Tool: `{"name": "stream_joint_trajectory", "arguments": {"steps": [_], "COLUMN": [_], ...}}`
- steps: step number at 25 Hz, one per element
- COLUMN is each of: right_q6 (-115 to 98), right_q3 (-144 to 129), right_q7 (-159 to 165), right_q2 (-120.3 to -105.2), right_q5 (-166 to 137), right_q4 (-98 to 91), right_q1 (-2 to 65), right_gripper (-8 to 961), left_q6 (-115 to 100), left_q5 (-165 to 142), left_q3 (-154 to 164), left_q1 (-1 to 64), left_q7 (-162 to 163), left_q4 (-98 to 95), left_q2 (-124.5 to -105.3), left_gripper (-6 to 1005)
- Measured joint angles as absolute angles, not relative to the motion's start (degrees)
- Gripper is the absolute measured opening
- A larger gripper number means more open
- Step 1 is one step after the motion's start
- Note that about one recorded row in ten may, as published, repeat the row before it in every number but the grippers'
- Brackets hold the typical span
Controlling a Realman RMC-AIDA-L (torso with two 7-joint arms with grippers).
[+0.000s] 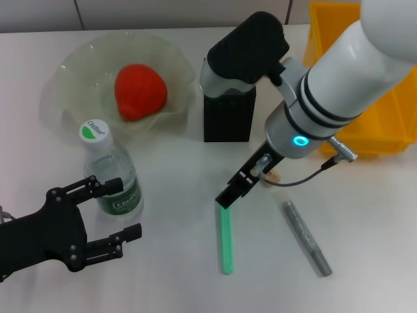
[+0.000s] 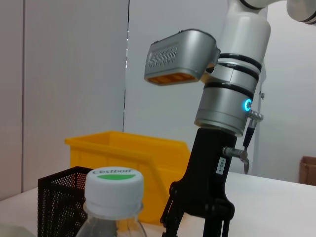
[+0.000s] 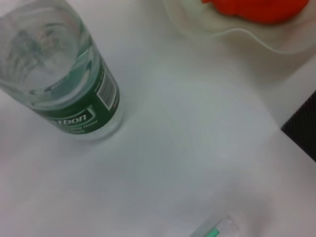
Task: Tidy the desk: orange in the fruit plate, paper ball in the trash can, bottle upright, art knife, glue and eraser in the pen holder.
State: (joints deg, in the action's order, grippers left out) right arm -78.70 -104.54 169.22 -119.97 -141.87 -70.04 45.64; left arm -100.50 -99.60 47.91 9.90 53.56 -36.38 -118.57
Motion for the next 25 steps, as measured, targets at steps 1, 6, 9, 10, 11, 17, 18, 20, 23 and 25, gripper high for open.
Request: {"name": "stream_joint_trajectory", "arguments": {"steps": [1,6,9,10,11,17,18,20,23,25], "right_q6": [-77.1,-74.2,-73.0,-73.0,-72.9,-71.7,-71.3,-71.0,-70.9,-70.9], "right_q3": [-105.4,-106.7,-107.7,-107.7,-107.8,-109.6,-110.5,-111.1,-111.3,-111.2], "right_q7": [169.2,169.2,169.2,169.2,169.1,168.5,168.5,168.5,168.8,168.8], "right_q2": [-119.98,-119.97,-119.97,-119.97,-119.97,-119.97,-119.97,-119.97,-119.97,-119.97], "right_q5": [-140.7,-139.9,-139.3,-139.3,-139.2,-137.4,-137.4,-137.3,-137.2,-137.1], "right_q4": [-68.7,-66.6,-65.7,-65.7,-65.6,-64.1,-63.2,-62.4,-61.3,-61.0], "right_q1": [46.0,46.6,46.9,46.9,46.9,47.8,48.3,48.7,49.1,49.3], "right_gripper": [835,827,822,821,819,810,808,805,800,797], "left_q6": [-100.4,-100.1,-99.8,-99.8,-99.8,-99.8,-99.9,-100.1,-100.2,-100.2], "left_q5": [-99.6,-99.7,-99.8,-99.8,-99.8,-99.8,-99.8,-99.8,-99.8,-99.8], "left_q3": [47.9,48.0,48.0,48.0,48.0,47.9,47.9,47.9,47.8,47.7], "left_q1": [9.9,10.1,10.2,10.2,10.2,10.2,10.2,10.1,10.0,9.9], "left_q7": [53.5,52.9,52.7,52.7,52.7,52.6,52.6,52.6,52.6,52.6], "left_q4": [-36.4,-35.3,-35.0,-35.0,-35.0,-35.0,-35.0,-35.0,-35.0,-35.0], "left_q2": [-118.57,-118.54,-118.5,-118.5,-118.49,-118.47,-118.47,-118.47,-118.47,-118.48], "left_gripper": [785,785,785,785,785,784,784,784,784,784]}}
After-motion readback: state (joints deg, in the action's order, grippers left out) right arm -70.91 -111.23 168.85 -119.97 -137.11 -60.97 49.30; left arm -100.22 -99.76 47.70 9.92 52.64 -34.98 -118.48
